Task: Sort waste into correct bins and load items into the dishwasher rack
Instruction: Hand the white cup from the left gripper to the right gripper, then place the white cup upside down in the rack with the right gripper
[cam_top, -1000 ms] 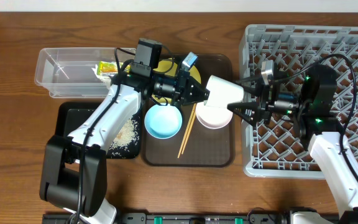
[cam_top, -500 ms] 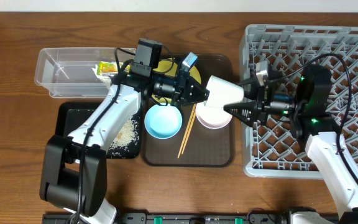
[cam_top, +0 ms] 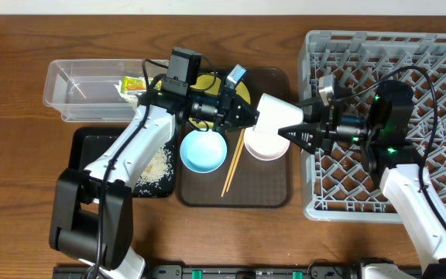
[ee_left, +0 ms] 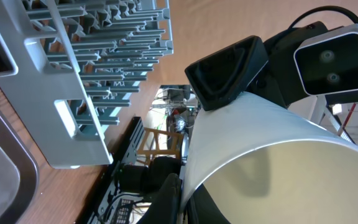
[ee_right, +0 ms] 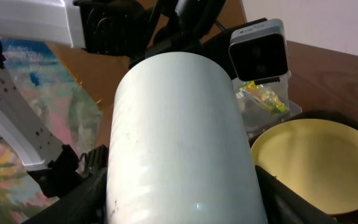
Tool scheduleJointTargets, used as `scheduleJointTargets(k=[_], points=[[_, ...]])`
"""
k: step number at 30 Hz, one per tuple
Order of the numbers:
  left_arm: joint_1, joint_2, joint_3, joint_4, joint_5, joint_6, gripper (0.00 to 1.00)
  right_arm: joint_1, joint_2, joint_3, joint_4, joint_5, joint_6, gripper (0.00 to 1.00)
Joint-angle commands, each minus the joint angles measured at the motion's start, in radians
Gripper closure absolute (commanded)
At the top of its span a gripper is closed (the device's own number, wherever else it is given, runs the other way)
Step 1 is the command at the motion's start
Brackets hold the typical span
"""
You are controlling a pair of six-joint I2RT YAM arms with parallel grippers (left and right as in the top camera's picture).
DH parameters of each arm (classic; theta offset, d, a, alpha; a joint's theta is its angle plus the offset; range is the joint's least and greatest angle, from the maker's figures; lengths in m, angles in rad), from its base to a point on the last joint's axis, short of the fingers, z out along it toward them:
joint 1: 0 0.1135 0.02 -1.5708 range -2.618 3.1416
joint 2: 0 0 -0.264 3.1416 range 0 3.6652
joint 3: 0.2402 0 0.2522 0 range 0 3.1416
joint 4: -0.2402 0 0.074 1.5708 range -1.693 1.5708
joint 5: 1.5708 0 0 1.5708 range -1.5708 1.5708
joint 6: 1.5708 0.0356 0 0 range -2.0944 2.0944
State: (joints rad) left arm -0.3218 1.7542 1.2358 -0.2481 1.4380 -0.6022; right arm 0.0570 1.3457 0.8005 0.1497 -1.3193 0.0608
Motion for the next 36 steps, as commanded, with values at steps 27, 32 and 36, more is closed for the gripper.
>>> scheduleJointTargets(k=[27,32,36], points=[[0.211,-0.306,0.006,-0.496,-1.094,0.321,0.64,-0.022,-0.171,0.106,-0.573,0.804,0.006,0.99],[0.246,-0.349,0.006,-0.538,-1.146,0.322,0.64,-0.056,-0.204,0.253,-0.883,1.104,0.006,0.99],[0.251,-0.350,0.006,-0.540,-1.148,0.321,0.64,-0.101,-0.193,0.344,-1.054,1.329,0.007,0.99]])
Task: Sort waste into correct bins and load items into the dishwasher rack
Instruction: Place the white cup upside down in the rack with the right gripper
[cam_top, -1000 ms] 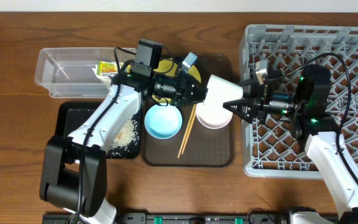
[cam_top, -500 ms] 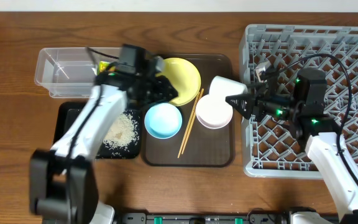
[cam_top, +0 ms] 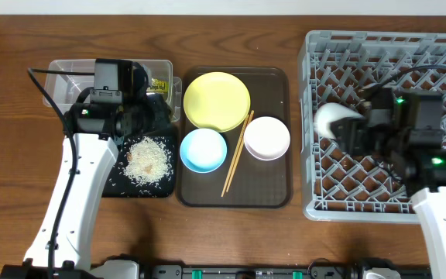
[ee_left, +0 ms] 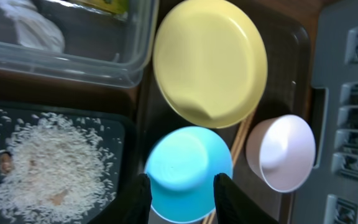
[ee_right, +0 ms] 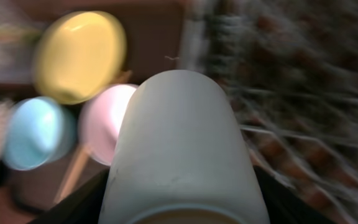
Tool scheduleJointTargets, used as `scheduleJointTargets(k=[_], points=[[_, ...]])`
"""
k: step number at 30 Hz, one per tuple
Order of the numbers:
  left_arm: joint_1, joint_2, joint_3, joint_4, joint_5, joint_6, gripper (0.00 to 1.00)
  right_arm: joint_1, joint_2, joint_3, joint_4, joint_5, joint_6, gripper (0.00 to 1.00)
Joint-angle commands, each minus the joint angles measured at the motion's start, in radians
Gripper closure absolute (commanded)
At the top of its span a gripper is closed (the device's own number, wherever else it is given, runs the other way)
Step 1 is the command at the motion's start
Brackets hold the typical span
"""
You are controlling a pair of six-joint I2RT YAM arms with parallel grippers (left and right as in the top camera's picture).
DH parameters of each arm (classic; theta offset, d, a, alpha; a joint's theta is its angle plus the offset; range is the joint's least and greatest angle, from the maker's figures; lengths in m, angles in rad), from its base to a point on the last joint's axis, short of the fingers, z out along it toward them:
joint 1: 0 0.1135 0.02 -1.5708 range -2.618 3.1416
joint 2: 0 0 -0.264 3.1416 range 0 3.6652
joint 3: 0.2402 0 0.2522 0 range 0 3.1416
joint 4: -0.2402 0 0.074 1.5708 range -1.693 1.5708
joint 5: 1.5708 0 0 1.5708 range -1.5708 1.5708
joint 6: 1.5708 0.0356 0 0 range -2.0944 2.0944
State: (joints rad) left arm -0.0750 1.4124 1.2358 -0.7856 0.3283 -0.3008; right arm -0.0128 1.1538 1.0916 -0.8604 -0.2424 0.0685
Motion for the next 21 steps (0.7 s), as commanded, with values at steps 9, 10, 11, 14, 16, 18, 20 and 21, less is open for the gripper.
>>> scheduleJointTargets(k=[9,10,11,14,16,18,20,21], points=[[0.004,-0.008,0.006,-0.010,-0.038,0.019,0.64,-0.114,0.077,0.064,-0.076,0.343,0.006,0.99],[0.004,-0.008,0.006,-0.012,-0.038,0.019,0.64,-0.117,0.094,0.063,-0.076,0.343,0.006,0.99],[0.004,-0.008,0.006,-0.014,-0.039,0.019,0.61,-0.119,0.115,0.061,-0.077,0.343,0.006,0.99],[0.004,-0.008,0.006,-0.015,-0.039,0.020,0.60,-0.119,0.175,0.059,-0.093,0.348,0.005,0.99],[0.004,-0.008,0.006,-0.015,-0.039,0.019,0.61,-0.119,0.220,0.059,-0.101,0.348,0.006,0.99],[0.004,-0.008,0.006,-0.015,-0.039,0.020,0.60,-0.119,0.259,0.059,-0.102,0.347,0.006,1.00],[0.004,-0.008,0.006,-0.015,-0.039,0.019,0.60,-0.119,0.295,0.059,-0.105,0.347,0.006,0.99],[0.004,-0.008,0.006,-0.015,-0.039,0.019,0.61,-0.119,0.310,0.059,-0.105,0.347,0.005,0.99]])
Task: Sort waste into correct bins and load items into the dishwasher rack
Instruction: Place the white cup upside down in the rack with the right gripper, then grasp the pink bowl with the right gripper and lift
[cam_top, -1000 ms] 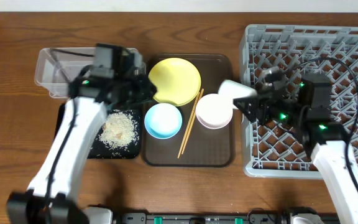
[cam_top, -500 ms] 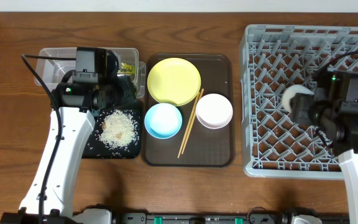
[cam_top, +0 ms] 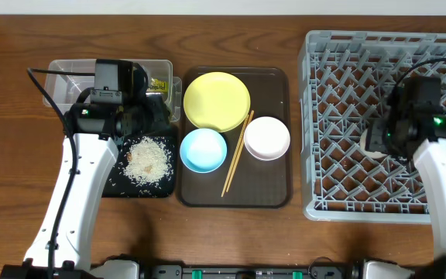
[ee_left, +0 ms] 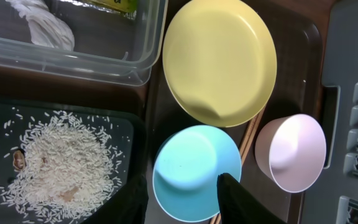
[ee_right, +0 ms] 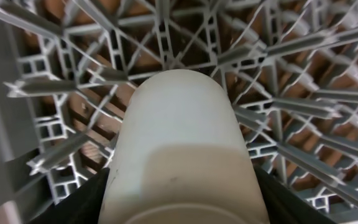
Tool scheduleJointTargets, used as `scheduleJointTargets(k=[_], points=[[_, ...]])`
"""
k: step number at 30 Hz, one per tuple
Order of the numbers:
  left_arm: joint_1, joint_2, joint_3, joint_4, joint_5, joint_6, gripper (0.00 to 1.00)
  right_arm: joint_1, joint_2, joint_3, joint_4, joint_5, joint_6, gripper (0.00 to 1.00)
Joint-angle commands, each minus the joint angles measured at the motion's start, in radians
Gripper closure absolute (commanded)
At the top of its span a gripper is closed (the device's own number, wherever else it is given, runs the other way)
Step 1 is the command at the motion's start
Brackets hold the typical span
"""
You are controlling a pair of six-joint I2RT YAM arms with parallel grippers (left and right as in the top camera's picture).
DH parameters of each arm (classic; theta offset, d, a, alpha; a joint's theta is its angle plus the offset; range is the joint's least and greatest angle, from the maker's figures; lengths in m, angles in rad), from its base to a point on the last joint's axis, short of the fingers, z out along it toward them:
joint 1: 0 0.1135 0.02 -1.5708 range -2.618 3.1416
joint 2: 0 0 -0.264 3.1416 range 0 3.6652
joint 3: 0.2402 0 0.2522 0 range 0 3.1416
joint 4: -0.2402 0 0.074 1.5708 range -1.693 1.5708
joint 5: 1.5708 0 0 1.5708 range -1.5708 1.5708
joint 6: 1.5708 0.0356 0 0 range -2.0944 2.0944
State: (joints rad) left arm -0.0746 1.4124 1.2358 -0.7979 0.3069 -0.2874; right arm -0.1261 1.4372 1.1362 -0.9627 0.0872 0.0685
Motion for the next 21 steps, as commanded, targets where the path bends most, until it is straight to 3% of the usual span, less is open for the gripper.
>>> scheduleJointTargets(k=[1,4,6,7,10,11,15,21], points=[[0.003,-0.008,0.006,-0.003,-0.017,0.006,0.60,-0.006,0.043,0.014,-0.002,0.018,0.006,0.99],[0.003,-0.008,0.006,-0.003,-0.017,0.006,0.61,-0.006,0.077,0.014,0.002,0.018,0.006,0.99],[0.003,-0.008,0.006,-0.003,-0.017,0.006,0.60,-0.005,0.093,0.014,0.002,0.018,0.005,0.90],[0.003,-0.008,0.006,-0.003,-0.017,0.006,0.61,-0.005,0.098,0.014,0.002,0.016,0.006,0.75],[0.003,-0.008,0.006,-0.003,-0.017,0.006,0.60,-0.005,0.099,0.014,0.001,0.000,0.006,0.18],[0.003,-0.008,0.006,-0.003,-0.017,0.006,0.60,-0.005,0.098,0.014,0.001,-0.011,0.006,0.04],[0.003,-0.008,0.006,-0.005,-0.023,0.007,0.50,-0.005,0.097,0.016,0.001,-0.062,0.002,0.01],[0.003,-0.008,0.006,-0.050,-0.091,0.007,0.50,0.007,0.058,0.065,0.002,-0.150,-0.021,0.01]])
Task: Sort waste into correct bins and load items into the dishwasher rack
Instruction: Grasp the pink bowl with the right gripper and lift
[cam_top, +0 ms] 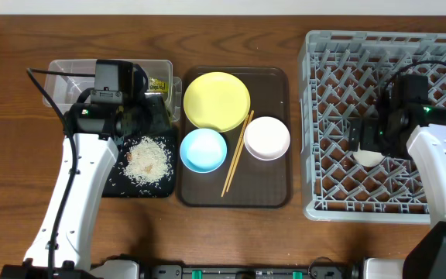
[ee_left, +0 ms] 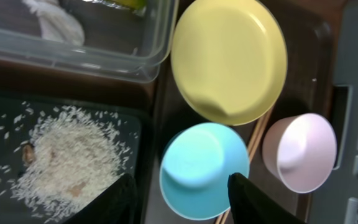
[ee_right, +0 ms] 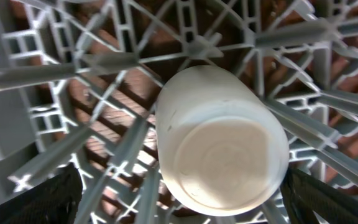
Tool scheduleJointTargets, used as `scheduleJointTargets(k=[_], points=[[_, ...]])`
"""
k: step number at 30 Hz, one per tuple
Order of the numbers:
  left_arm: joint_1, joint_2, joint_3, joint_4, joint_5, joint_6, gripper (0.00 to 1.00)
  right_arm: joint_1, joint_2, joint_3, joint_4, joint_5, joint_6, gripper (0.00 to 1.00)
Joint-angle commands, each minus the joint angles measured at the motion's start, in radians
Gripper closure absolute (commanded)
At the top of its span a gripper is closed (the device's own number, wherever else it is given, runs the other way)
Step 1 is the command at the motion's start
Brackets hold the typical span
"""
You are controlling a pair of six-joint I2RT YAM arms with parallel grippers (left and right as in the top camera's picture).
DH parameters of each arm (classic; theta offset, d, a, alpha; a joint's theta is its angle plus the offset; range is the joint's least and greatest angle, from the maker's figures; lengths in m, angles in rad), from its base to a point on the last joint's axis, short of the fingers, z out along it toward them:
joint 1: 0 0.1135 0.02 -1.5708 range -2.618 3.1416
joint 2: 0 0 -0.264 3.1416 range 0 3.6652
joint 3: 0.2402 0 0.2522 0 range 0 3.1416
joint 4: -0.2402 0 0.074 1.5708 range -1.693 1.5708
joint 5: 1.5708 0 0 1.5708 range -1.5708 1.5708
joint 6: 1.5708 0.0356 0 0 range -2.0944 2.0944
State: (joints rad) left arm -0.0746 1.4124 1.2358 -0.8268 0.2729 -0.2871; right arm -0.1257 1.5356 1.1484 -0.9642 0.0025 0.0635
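A white cup stands bottom-up among the prongs of the grey dishwasher rack; in the overhead view the cup is in the rack's middle. My right gripper hangs just above it, open, its fingers wide on either side and apart from the cup. In the overhead view the right gripper is over the rack. My left gripper is open and empty above the blue bowl, near the left edge of the brown tray.
On the brown tray lie a yellow plate, the blue bowl, a pale pink bowl and chopsticks. To the left sit a clear bin with wrappers and a black tray holding rice.
My right gripper has opened and let go of the white cup, which now rests bottom-up in the rack. The left arm has barely shifted.
The white cup was first held between both grippers above the brown tray. Then my right gripper held it at the rack's left side while the left arm was back over the blue bowl. The cup was then low among the prongs, and now stands released.
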Motion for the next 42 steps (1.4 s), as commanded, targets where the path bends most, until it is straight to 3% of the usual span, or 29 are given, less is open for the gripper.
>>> scheduleJointTargets(k=[1,8,11,15,19,24,32,37,42], points=[[0.003,-0.008,0.006,-0.034,-0.081,0.006,0.50,0.012,-0.051,0.069,0.004,-0.082,-0.016,0.03],[0.003,-0.008,0.006,-0.120,-0.196,0.005,0.50,0.113,-0.138,0.130,0.147,-0.337,-0.069,0.14],[0.003,-0.008,0.006,-0.122,-0.196,0.005,0.49,0.205,-0.136,0.129,0.211,-0.355,-0.084,0.16],[0.003,-0.008,0.006,-0.122,-0.196,0.002,0.49,0.340,-0.101,0.126,0.246,-0.322,-0.126,0.21],[0.003,-0.008,0.005,-0.122,-0.196,0.002,0.49,0.433,-0.028,0.126,0.271,-0.251,-0.125,0.37],[0.003,-0.008,0.005,-0.122,-0.196,0.002,0.49,0.507,0.093,0.126,0.300,-0.201,-0.132,0.44],[0.003,-0.008,0.005,-0.122,-0.196,0.002,0.48,0.537,0.274,0.126,0.383,-0.079,-0.132,0.45],[0.003,-0.008,0.005,-0.122,-0.196,0.002,0.49,0.537,0.355,0.126,0.395,-0.050,-0.127,0.51],[0.003,-0.008,0.005,-0.122,-0.196,0.002,0.49,0.539,0.382,0.126,0.381,-0.051,-0.128,0.70]])
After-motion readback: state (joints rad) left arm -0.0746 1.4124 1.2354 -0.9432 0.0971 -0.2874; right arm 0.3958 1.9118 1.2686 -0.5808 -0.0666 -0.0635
